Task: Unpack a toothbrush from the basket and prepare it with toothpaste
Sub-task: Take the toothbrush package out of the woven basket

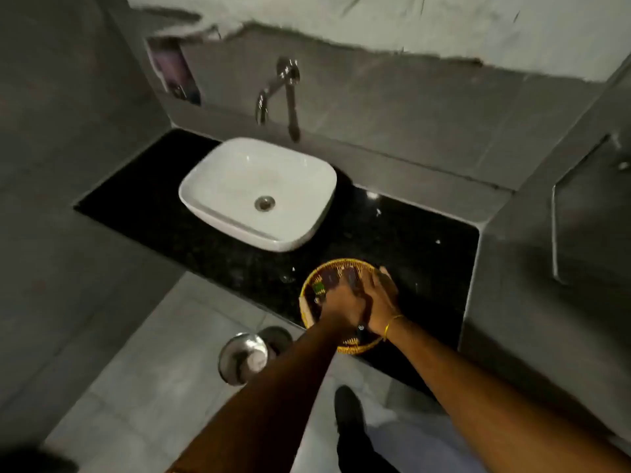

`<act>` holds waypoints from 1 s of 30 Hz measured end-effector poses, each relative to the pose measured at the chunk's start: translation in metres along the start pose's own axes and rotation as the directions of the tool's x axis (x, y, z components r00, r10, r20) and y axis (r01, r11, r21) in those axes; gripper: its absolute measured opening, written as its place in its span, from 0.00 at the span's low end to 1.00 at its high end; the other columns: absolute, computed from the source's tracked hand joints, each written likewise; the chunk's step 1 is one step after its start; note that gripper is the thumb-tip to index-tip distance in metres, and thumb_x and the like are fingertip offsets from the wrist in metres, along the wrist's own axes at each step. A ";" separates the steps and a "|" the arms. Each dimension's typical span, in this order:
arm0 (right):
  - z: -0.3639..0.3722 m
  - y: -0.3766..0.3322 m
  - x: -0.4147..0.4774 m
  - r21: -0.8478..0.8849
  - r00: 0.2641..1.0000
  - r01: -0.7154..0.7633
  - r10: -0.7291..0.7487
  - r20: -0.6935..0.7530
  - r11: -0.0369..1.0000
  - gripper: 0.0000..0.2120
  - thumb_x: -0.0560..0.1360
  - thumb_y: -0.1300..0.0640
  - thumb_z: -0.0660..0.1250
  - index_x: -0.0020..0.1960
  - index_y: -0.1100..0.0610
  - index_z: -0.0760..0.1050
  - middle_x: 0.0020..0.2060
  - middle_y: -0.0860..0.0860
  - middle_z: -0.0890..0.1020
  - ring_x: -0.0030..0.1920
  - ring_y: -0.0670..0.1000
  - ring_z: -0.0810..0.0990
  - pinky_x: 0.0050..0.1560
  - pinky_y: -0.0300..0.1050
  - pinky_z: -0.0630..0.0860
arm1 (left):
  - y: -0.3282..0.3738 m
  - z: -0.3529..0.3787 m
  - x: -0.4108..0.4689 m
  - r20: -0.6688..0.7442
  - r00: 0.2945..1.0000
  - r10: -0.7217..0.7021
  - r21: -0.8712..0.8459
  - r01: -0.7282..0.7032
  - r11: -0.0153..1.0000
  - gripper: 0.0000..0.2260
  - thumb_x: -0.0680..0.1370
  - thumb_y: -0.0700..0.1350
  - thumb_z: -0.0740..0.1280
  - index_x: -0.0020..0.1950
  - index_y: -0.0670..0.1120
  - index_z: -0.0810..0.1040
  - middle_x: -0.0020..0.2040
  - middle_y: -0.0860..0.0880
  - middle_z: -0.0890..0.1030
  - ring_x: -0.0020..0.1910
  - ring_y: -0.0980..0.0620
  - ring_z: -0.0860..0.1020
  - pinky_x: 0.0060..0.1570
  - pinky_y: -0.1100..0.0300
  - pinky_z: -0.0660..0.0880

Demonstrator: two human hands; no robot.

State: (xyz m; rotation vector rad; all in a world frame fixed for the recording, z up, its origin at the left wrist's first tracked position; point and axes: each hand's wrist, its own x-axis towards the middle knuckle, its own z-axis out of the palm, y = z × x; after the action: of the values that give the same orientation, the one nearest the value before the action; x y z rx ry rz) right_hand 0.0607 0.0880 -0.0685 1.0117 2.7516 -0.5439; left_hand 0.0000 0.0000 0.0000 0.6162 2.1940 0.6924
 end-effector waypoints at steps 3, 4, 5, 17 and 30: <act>0.025 0.004 0.001 0.093 0.993 -0.118 0.118 0.005 0.989 0.31 0.73 0.41 0.57 0.71 0.55 0.68 0.68 0.59 0.74 0.71 0.61 0.72 0.74 0.57 0.65 | -0.016 0.026 0.020 -0.046 0.992 -0.121 -0.136 0.114 0.984 0.22 0.81 0.48 0.61 0.74 0.43 0.70 0.67 0.36 0.80 0.65 0.34 0.78 0.64 0.48 0.74; 0.023 0.001 -0.004 0.098 0.988 -0.151 0.148 0.037 0.984 0.28 0.72 0.42 0.59 0.68 0.56 0.70 0.66 0.59 0.75 0.69 0.61 0.73 0.71 0.56 0.66 | -0.018 0.029 0.022 -0.052 0.985 -0.162 -0.174 0.151 0.973 0.19 0.81 0.47 0.62 0.72 0.43 0.72 0.65 0.36 0.81 0.64 0.35 0.79 0.61 0.49 0.74; 0.021 -0.002 -0.006 0.129 0.985 -0.168 0.160 0.067 0.977 0.26 0.73 0.45 0.62 0.67 0.56 0.71 0.64 0.59 0.76 0.68 0.61 0.73 0.69 0.56 0.66 | -0.021 0.032 0.026 -0.059 0.980 -0.189 -0.203 0.174 0.964 0.18 0.82 0.46 0.62 0.71 0.43 0.72 0.65 0.37 0.81 0.63 0.35 0.79 0.59 0.51 0.74; 0.016 -0.001 0.007 0.566 0.897 -0.427 0.409 0.167 0.705 0.13 0.72 0.53 0.66 0.51 0.57 0.80 0.50 0.60 0.83 0.55 0.62 0.81 0.53 0.51 0.77 | -0.027 0.040 0.052 0.006 0.914 -0.406 -0.445 0.366 0.817 0.15 0.77 0.45 0.70 0.63 0.43 0.83 0.59 0.42 0.85 0.60 0.42 0.82 0.55 0.57 0.76; -0.056 -0.088 -0.079 0.815 0.996 -0.082 0.075 0.048 0.573 0.16 0.73 0.71 0.67 0.60 0.66 0.79 0.42 0.57 0.84 0.40 0.49 0.82 0.33 0.28 0.75 | -0.068 -0.045 -0.068 0.005 0.975 -0.222 -0.815 0.133 0.564 0.14 0.77 0.49 0.72 0.56 0.40 0.83 0.42 0.46 0.85 0.41 0.48 0.82 0.37 0.57 0.74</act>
State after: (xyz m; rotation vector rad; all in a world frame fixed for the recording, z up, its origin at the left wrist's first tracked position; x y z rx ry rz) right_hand 0.0620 0.0002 0.0291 1.2422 2.3631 -1.9191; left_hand -0.0072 -0.1041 0.0165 -0.1408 1.6893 1.5091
